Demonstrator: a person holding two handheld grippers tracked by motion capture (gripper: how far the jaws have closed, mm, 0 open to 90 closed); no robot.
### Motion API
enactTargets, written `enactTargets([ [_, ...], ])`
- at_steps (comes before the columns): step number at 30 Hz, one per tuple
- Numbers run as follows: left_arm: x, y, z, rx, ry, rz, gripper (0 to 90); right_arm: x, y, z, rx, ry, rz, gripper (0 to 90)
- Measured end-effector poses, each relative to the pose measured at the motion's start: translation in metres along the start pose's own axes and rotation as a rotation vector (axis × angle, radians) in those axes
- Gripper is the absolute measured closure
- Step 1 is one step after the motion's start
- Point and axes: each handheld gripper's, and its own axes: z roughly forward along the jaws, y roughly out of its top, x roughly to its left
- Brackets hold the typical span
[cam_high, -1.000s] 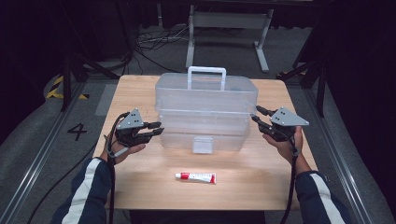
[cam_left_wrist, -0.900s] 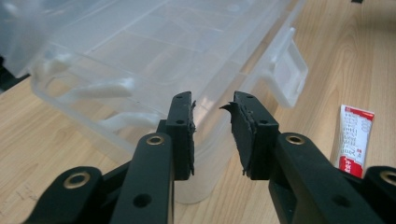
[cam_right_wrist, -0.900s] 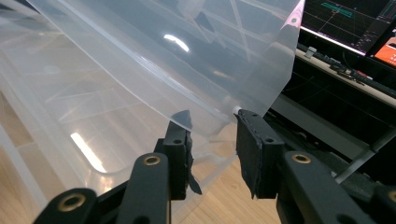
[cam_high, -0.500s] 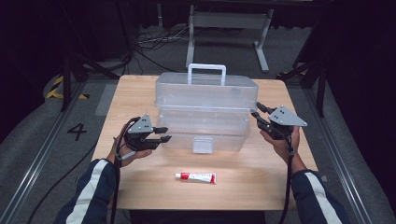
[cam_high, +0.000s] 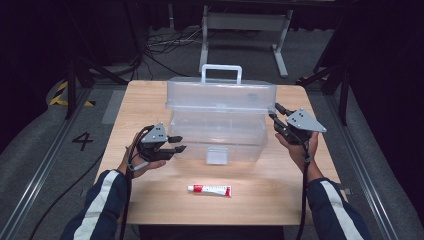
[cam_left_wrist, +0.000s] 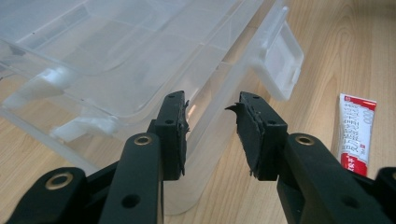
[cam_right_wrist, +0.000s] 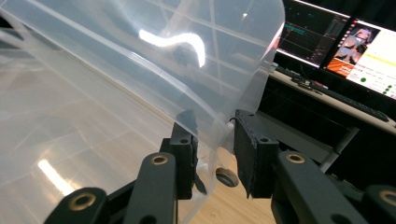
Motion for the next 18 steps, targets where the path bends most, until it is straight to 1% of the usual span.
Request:
enactTargets([
  [1,0.000,0.000,0.001,0.002,-0.001,0.002,63.2,0.000,0.000,0.001,-0.005,-0.005,0.002,70.6],
  [2,0.000,0.001,0.002,0.006,0.003,0.006,63.3,0.001,0.002,0.002,-0.004,-0.025,0.002,71.3],
  [4,0.000,0.001,0.003,0.009,0.006,0.008,63.5,0.002,0.004,0.003,-0.002,-0.048,-0.003,72.3],
  [10,0.001,0.001,0.006,0.005,-0.003,-0.003,64.9,0.002,0.012,0.009,0.005,-0.102,0.010,75.5],
  [11,0.001,0.001,0.007,0.005,-0.004,-0.003,65.4,0.002,0.013,0.011,0.013,-0.116,0.002,76.2],
  [13,0.001,0.002,0.009,0.007,-0.004,0.003,66.1,0.003,0.014,0.013,0.018,-0.131,-0.005,77.2],
  [14,0.001,0.002,0.009,0.007,-0.002,0.005,66.4,0.004,0.015,0.015,0.023,-0.148,-0.021,78.0],
  [15,0.000,0.002,0.010,0.007,0.006,0.004,67.9,0.004,0.015,0.017,0.025,-0.159,-0.032,78.7],
  [18,0.001,0.002,0.011,0.009,0.012,0.006,70.8,0.005,0.017,0.021,0.034,-0.182,-0.046,81.4],
])
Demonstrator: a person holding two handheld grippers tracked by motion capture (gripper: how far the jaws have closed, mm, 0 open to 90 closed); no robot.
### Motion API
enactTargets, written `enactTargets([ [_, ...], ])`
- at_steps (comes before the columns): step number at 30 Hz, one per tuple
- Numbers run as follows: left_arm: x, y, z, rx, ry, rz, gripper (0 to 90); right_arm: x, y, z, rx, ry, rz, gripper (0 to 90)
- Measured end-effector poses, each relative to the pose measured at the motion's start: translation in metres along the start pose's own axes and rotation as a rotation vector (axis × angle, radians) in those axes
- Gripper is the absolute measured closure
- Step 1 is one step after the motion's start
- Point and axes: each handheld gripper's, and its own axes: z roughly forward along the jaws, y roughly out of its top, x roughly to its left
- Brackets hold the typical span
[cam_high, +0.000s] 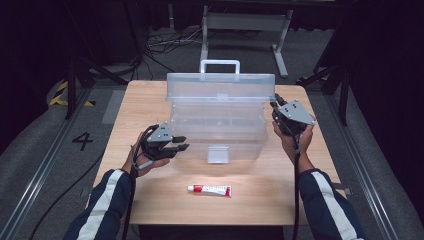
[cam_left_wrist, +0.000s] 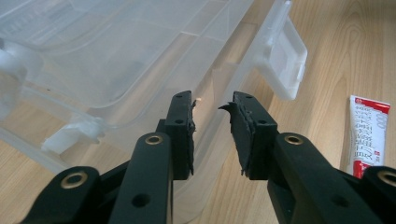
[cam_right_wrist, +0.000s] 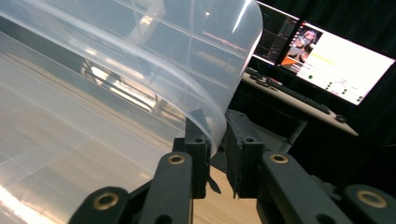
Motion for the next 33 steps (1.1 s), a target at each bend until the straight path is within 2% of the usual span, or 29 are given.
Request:
enactTargets([
  [11,0.005,0.001,-0.001,0.013,-0.034,0.021,74.3,-0.002,0.005,0.005,0.016,-0.011,-0.005,83.7],
  [12,0.005,0.002,-0.002,0.023,-0.038,0.034,74.4,-0.002,0.005,0.004,0.017,-0.010,-0.001,83.7],
  [14,0.006,0.001,-0.003,0.026,-0.050,0.030,74.5,-0.001,0.006,0.001,0.011,-0.014,0.007,83.8],
  [16,0.007,0.001,-0.004,0.031,-0.058,0.034,74.6,0.000,0.008,-0.002,0.016,-0.020,-0.005,83.9],
  [20,0.007,0.001,-0.006,0.037,-0.066,0.035,74.6,-0.002,0.009,-0.004,0.017,-0.015,0.011,83.9],
  [22,0.007,0.002,-0.007,0.049,-0.063,0.050,75.2,-0.002,0.011,-0.004,0.020,-0.017,0.019,84.0],
  [27,0.008,0.002,-0.008,0.051,-0.068,0.057,75.6,-0.005,0.017,0.001,0.035,-0.018,0.039,84.3],
  [29,0.010,0.002,-0.008,0.050,-0.083,0.063,76.3,-0.006,0.018,0.002,0.038,-0.018,0.043,84.3],
  [31,0.015,0.002,-0.007,0.045,-0.115,0.065,77.2,-0.008,0.021,0.006,0.045,-0.015,0.062,84.4],
  [33,0.015,0.002,-0.007,0.045,-0.121,0.069,77.7,-0.010,0.024,0.009,0.047,-0.016,0.065,84.5],
])
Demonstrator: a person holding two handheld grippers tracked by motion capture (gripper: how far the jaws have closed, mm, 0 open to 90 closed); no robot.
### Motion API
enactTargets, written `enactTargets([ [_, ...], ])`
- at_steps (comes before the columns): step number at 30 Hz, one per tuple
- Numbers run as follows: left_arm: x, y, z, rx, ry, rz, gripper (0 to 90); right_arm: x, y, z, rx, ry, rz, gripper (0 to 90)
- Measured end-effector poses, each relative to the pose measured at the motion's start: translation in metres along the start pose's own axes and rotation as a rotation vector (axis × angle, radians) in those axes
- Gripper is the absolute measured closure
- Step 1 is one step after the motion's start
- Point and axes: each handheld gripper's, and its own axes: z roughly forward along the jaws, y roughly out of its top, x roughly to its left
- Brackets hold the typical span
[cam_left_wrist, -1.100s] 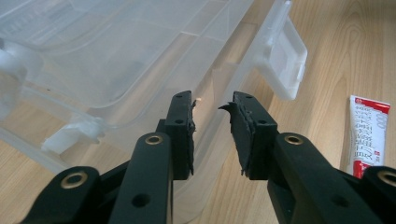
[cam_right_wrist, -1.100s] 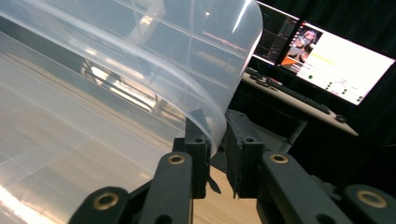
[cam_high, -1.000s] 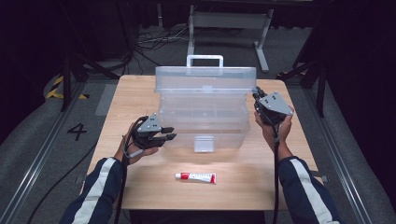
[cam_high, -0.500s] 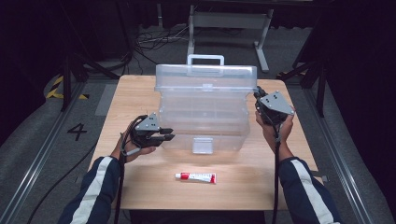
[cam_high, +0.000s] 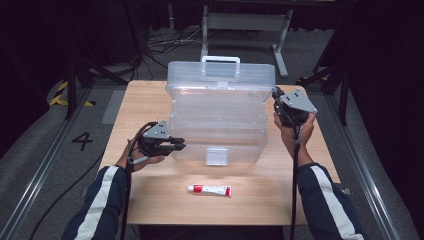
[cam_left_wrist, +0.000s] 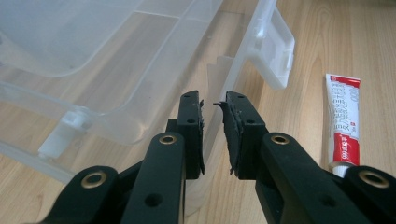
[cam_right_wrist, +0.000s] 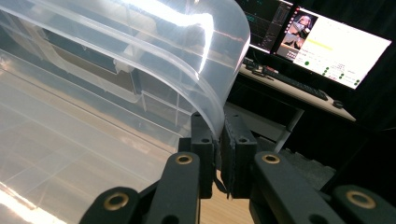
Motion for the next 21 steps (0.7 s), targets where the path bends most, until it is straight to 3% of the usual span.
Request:
enactTargets([
  [21,0.003,0.001,0.000,0.012,-0.026,0.001,78.4,-0.017,0.021,0.026,0.058,0.043,0.033,84.8],
])
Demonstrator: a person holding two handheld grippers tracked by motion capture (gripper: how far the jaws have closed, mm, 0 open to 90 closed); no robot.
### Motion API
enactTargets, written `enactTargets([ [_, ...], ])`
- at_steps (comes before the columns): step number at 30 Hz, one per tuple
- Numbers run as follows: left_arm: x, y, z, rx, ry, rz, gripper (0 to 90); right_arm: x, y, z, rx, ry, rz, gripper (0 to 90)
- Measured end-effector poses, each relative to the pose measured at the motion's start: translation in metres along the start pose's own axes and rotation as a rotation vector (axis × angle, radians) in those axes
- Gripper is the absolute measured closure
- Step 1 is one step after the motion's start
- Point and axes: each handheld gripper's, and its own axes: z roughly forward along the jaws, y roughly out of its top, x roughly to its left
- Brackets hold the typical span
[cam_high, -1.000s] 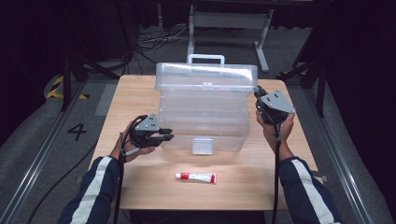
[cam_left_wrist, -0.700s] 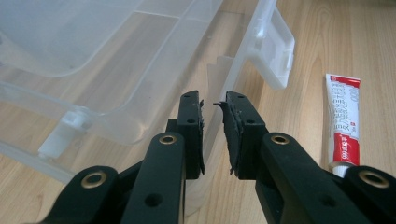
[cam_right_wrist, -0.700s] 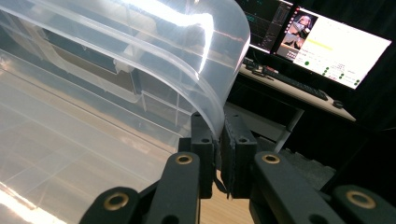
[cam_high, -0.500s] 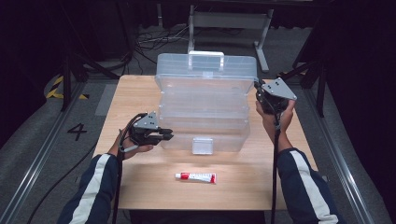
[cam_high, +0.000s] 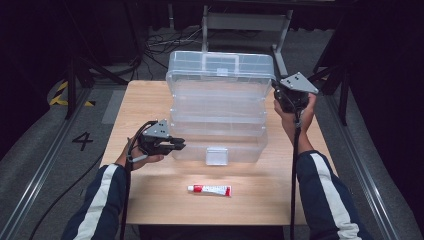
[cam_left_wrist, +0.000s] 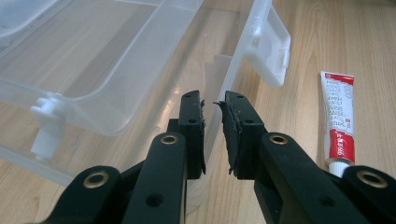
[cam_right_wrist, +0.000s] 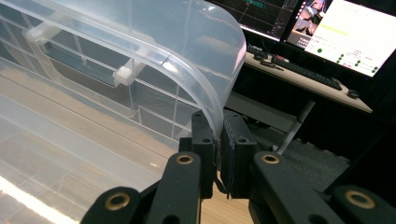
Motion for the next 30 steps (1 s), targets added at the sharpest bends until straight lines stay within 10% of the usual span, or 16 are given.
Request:
enactTargets([
  [30,0.000,0.004,0.000,0.034,0.001,0.011,78.4,-0.021,0.022,0.038,0.074,0.056,0.017,83.7],
])
